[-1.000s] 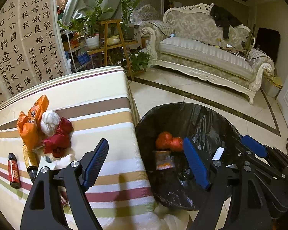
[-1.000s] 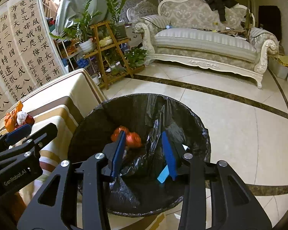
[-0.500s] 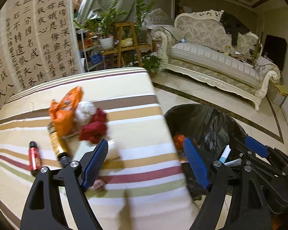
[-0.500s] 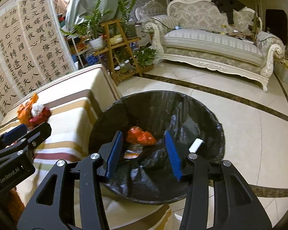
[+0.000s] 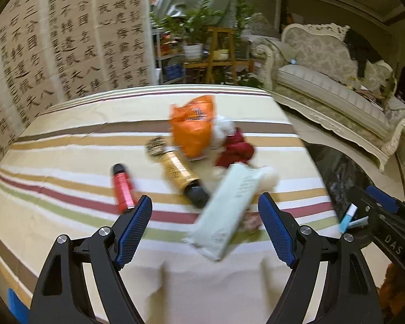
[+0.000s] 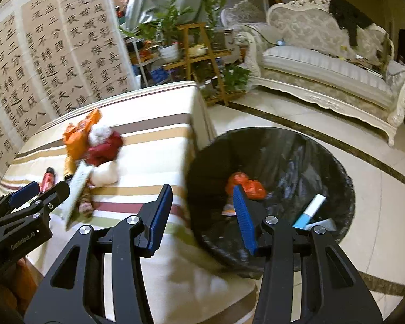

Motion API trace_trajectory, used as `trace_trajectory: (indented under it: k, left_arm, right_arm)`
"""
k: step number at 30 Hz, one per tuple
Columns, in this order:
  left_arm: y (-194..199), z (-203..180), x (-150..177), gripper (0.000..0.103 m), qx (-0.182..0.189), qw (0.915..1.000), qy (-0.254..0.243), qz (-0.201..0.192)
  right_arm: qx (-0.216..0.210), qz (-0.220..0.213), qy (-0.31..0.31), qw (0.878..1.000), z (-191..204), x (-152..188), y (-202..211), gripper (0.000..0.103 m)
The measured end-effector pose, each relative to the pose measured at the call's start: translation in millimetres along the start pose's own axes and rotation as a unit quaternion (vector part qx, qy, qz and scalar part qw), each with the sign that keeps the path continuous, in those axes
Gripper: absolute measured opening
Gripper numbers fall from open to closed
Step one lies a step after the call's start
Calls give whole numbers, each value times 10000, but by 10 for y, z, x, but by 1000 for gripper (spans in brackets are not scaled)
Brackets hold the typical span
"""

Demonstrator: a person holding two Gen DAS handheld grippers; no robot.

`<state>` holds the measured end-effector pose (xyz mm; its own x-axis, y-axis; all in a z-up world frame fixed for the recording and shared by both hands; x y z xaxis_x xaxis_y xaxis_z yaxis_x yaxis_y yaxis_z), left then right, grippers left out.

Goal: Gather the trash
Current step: 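Move both tools back over the table toward the remaining trash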

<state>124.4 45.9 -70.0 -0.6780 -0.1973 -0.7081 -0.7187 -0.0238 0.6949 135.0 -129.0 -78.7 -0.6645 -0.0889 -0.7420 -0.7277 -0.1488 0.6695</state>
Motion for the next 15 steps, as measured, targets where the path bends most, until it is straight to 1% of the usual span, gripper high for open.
trace_trajectory:
  k: [4, 8, 11, 15]
  left_arm:
    - [-10, 267, -36, 78, -167, 9997, 176, -24]
    - [-106, 535, -78, 78, -377, 9986, 376, 47]
    - [-177, 675, -102, 78, -512, 9977, 437, 97]
    - [-300, 793, -108, 78, -551, 9967, 507, 300]
  right_arm:
    - [-98, 7, 174, 9998, 201, -29, -6, 46]
    - [-182, 9, 319, 9993, 375, -75, -19, 46]
    - [-226, 13, 410, 9989, 476, -104, -34, 46]
    - [-275, 19, 486, 9984, 591, -152, -72, 46]
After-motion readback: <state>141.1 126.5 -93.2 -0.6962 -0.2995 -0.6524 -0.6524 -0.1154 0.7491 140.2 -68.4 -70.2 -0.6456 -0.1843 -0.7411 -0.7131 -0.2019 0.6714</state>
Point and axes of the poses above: each gripper's, at about its wrist camera, not at the fingertips, and y roughly against the way its jaws point, z to its left, x to its underside, the point moved 9 cm from there along -y, roughly the way its jaws point, and after that the axes turned 10 degrees about y, right-handed, at the moved point
